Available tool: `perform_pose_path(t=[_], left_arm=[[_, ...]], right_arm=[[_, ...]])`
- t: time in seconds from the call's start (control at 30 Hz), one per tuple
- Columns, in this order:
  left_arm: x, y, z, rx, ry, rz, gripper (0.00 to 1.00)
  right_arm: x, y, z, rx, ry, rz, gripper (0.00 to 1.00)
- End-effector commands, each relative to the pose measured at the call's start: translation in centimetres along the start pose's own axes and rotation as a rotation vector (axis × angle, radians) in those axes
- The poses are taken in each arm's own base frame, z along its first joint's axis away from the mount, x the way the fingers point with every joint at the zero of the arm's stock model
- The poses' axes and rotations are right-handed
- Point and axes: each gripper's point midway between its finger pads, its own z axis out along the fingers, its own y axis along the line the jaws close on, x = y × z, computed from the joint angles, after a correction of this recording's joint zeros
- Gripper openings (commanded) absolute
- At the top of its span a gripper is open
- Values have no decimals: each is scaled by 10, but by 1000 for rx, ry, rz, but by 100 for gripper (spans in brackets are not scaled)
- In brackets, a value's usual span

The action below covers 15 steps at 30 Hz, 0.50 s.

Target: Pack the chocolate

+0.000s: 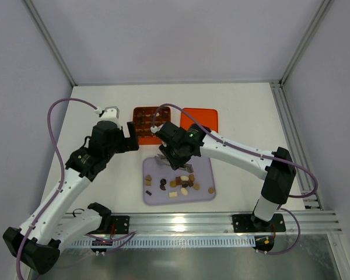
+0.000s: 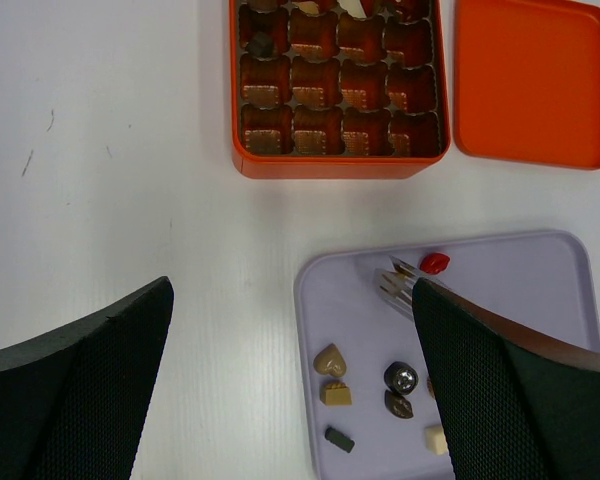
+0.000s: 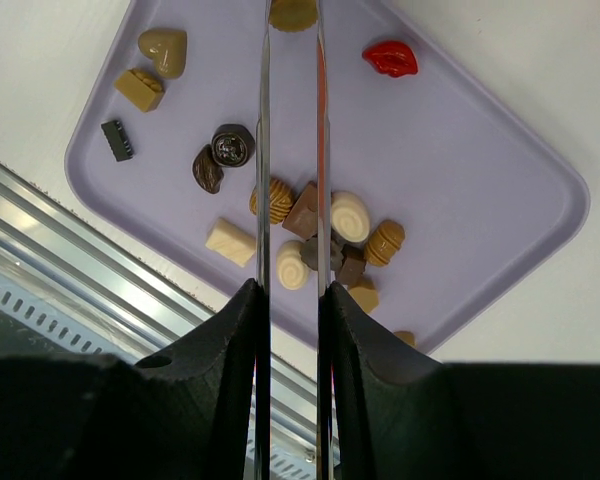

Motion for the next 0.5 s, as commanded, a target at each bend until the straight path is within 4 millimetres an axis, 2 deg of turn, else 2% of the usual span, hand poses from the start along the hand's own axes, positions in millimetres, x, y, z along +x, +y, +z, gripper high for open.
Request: perform_pose_path(t=[0.0, 0.13, 0.27, 0.47], left_arm=[[-9, 1, -3, -2, -41, -19, 100], [-8, 1, -2, -3, -40, -18, 100], [-9, 2, -2, -5, -42, -19, 100], [-9, 1, -2, -3, -40, -19, 100]], right_arm=[[-33, -4, -37, -23, -132, 12, 33], [-52, -18, -43, -10, -165, 36, 33], [-84, -33, -51, -1, -235, 69, 33], [-134, -54, -37, 28, -312, 109, 33]])
